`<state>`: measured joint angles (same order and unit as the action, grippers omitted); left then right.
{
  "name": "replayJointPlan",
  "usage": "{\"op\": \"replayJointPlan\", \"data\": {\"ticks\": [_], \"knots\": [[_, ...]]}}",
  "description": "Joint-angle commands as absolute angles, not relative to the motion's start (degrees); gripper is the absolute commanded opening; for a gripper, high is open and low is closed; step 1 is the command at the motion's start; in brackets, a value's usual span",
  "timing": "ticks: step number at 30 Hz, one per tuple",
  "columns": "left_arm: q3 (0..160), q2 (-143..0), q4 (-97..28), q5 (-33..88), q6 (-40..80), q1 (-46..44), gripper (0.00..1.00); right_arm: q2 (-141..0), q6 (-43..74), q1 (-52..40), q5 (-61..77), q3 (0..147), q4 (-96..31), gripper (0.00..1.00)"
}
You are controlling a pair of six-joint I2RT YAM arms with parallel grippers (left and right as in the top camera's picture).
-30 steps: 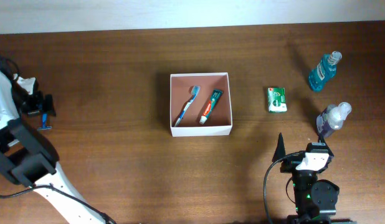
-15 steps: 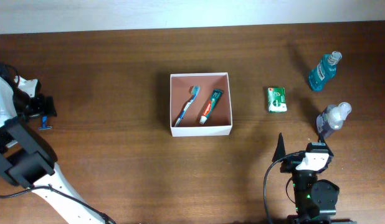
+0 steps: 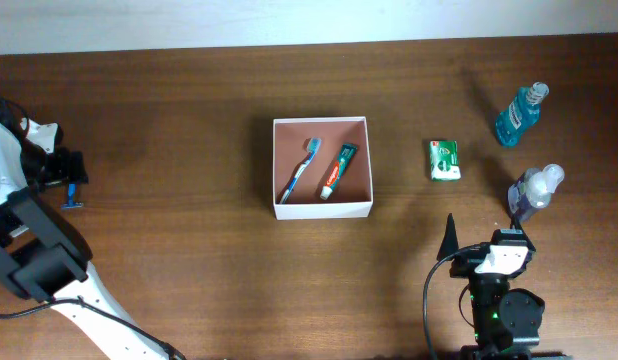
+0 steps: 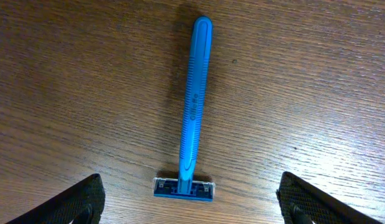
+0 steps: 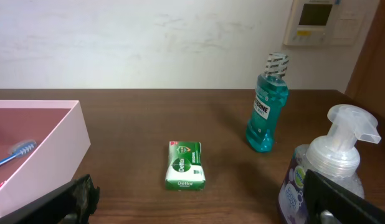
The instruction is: Pack container
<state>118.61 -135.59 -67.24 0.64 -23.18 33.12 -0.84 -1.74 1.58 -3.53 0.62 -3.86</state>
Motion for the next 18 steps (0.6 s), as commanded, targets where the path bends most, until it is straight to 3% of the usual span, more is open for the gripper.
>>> {"op": "replayJointPlan", "data": {"ticks": [1, 18], "knots": [[118.1, -136.0, -67.5, 0.7, -24.1, 33.4, 0.89, -0.4, -1.7, 1.1, -3.6, 0.3, -4.3, 0.98], [118.1, -139.7, -67.2, 0.9, -23.7, 33.4, 0.89, -0.4, -1.7, 1.1, -3.6, 0.3, -4.3, 0.98]]}}
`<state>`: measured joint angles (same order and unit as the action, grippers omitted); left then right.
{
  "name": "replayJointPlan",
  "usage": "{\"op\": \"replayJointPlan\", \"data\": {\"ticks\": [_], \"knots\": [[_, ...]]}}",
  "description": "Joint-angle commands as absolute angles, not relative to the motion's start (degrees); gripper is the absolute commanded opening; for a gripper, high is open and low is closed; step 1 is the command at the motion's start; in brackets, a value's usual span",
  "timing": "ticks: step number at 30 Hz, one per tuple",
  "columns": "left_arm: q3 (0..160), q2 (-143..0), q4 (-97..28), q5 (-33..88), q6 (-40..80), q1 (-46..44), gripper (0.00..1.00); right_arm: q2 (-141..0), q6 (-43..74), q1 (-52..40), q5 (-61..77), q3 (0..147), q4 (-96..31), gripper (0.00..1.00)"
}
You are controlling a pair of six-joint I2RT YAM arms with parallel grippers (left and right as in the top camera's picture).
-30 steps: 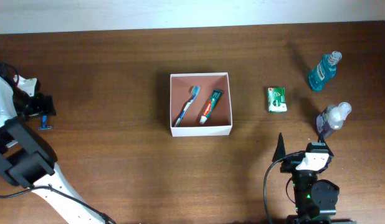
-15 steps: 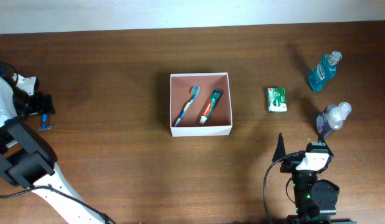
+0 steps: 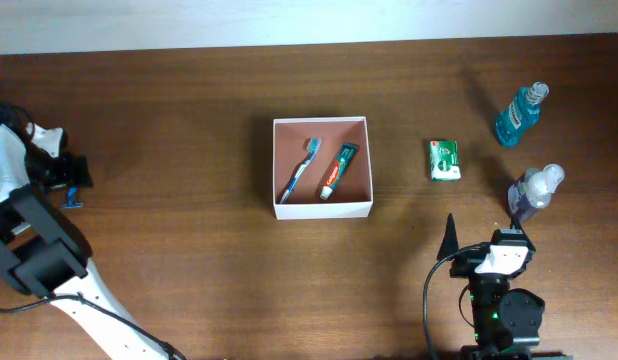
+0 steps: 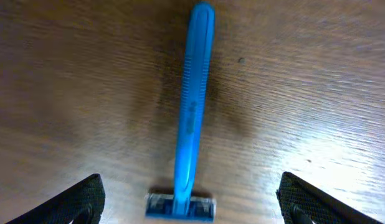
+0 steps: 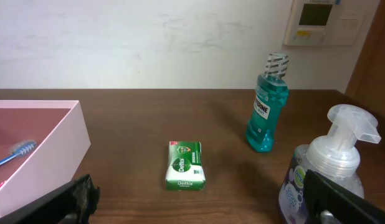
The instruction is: Pack container
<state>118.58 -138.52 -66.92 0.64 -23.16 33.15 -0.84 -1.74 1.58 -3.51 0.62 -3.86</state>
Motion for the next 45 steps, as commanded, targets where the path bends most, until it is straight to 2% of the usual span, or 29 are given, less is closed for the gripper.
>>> {"op": "replayJointPlan", "data": {"ticks": [1, 10, 11, 13, 38, 45], "knots": [[118.1, -139.7, -67.0, 0.9, -23.7, 33.4, 0.89, -0.4, -1.7, 1.1, -3.6, 0.3, -4.3, 0.98], [118.1, -139.7, -66.8, 0.7, -23.7, 33.5, 0.89, -0.4, -1.7, 1.1, -3.6, 0.3, -4.3, 0.98], [118.1, -139.7, -66.8, 0.6, -23.7, 33.5, 0.83, -0.4, -1.7, 1.1, -3.6, 0.3, -4.3, 0.98], [118.1, -139.8, -66.6, 0.7, -23.7, 33.5, 0.81, -0.4, -1.7, 1.1, -3.6, 0.3, -4.3, 0.98], [118.1, -140.7, -65.4, 0.0, -23.7, 33.4, 0.79, -0.4, -1.7, 1.1, -3.6, 0.3, -4.3, 0.98], [118.1, -140.8, -65.1, 0.0, -23.7, 33.5, 0.70, -0.4, -1.7, 1.1, -3.6, 0.3, -4.3, 0.98]]}}
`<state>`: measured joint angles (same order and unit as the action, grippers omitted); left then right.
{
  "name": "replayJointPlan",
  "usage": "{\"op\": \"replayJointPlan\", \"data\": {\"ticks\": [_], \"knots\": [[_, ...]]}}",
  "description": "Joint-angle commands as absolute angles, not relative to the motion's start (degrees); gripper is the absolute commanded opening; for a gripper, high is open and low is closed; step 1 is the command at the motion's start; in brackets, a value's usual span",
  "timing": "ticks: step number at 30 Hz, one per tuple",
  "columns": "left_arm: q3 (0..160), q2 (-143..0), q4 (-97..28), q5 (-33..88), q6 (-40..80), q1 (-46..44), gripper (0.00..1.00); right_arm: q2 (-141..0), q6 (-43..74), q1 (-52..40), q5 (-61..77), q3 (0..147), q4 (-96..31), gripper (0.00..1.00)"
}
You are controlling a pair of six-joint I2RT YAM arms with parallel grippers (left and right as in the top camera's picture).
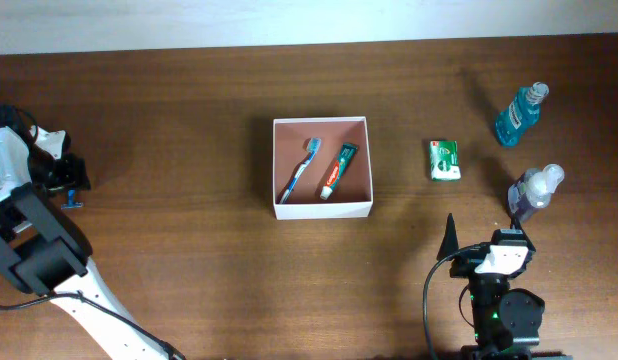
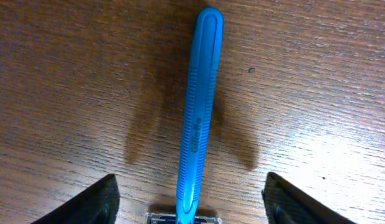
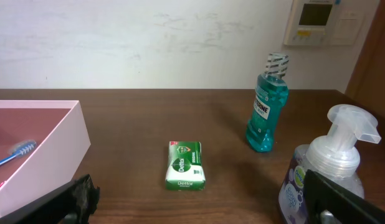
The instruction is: Pack container
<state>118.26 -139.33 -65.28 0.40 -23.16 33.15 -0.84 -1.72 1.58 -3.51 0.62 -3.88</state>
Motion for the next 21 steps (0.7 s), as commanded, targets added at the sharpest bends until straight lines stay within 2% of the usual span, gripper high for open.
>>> {"op": "replayJointPlan", "data": {"ticks": [1, 15, 16, 19, 21], "knots": [[118.1, -140.9, -65.0, 0.0, -23.7, 33.5, 0.69, -0.4, -1.7, 1.1, -3.6, 0.3, -4.3, 0.98], [118.1, -142.2, -65.3, -1.5, -23.7, 33.4, 0.68, -0.4, -1.7, 1.1, -3.6, 0.3, -4.3, 0.98], [118.1, -142.2, -65.3, -1.5, -23.7, 33.4, 0.65, -0.4, -1.7, 1.1, -3.6, 0.3, -4.3, 0.98], [118.2, -142.2, -65.3, -1.5, -23.7, 33.5, 0.43, -0.4, -1.7, 1.1, -3.6, 0.3, -4.3, 0.98], [118.5, -142.2, -65.3, -1.6, -23.2, 33.5, 0.31, -0.4, -1.7, 1.1, -3.6, 0.3, -4.3, 0.98]]}}
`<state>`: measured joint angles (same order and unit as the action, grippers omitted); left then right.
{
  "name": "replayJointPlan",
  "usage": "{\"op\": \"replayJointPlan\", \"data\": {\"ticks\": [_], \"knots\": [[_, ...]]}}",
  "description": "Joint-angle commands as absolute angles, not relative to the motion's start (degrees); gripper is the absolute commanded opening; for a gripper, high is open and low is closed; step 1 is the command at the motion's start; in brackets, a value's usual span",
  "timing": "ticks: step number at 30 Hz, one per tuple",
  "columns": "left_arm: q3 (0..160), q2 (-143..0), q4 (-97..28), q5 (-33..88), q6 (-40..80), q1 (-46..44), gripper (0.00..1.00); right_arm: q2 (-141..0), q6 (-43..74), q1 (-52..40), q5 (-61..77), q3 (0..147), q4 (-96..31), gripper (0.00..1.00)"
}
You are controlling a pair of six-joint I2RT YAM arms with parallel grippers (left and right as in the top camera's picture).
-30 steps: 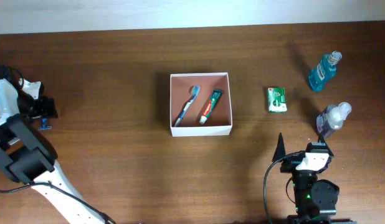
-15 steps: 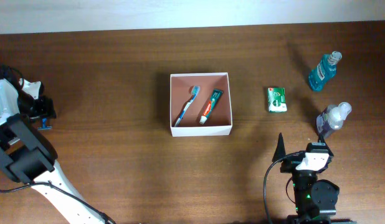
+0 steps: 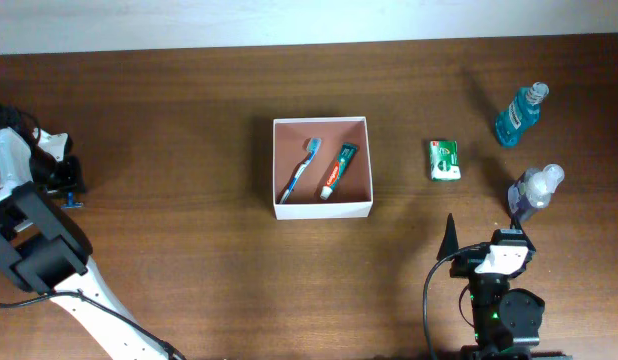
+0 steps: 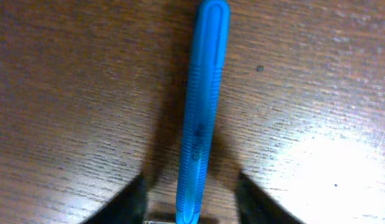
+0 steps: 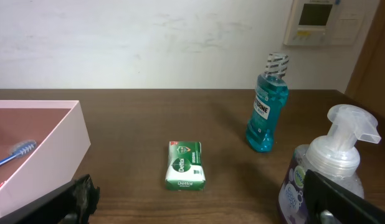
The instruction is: Pack container
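Note:
A blue razor lies flat on the wooden table, handle pointing away; only its head end peeks out in the overhead view at the far left. My left gripper is down over it, still open, its dark fingers close on either side of the handle's lower end with small gaps. The pink-lined white container at mid-table holds a toothbrush and a toothpaste tube. My right gripper rests open at the front right, holding nothing.
A green soap bar lies right of the container. A teal mouthwash bottle and a purple pump bottle stand at the far right, the pump bottle close beside the right gripper's finger.
The left gripper's fingers have drawn much closer together around the razor's handle, and the wrist sits lower over it. The right arm and all other objects are unchanged.
The left gripper was wide open above the razor, whose head showed at the bottom edge. It then stood lower with the razor larger in view. Its fingers narrowed slightly, and now nearly flank the handle. The right arm stayed still throughout.

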<state>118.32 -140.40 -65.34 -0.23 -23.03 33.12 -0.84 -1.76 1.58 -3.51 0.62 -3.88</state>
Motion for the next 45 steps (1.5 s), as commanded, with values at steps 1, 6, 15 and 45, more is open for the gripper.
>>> {"op": "replayJointPlan", "data": {"ticks": [1, 6, 15, 45], "knots": [[118.8, -142.2, -65.3, -2.0, -22.7, 33.5, 0.28, -0.4, -1.7, 1.1, -3.6, 0.3, -4.3, 0.98], [121.6, -142.2, -66.3, -2.8, -20.2, 33.4, 0.15, -0.4, -1.7, 1.1, -3.6, 0.3, -4.3, 0.98], [138.0, -142.2, -75.9, -2.2, -20.0, 30.6, 0.07, -0.4, -1.7, 1.1, -3.6, 0.3, -4.3, 0.98], [147.8, -152.0, -84.5, 1.8, -16.3, 33.9, 0.38, -0.4, -1.7, 1.1, -3.6, 0.3, -4.3, 0.98]]}}
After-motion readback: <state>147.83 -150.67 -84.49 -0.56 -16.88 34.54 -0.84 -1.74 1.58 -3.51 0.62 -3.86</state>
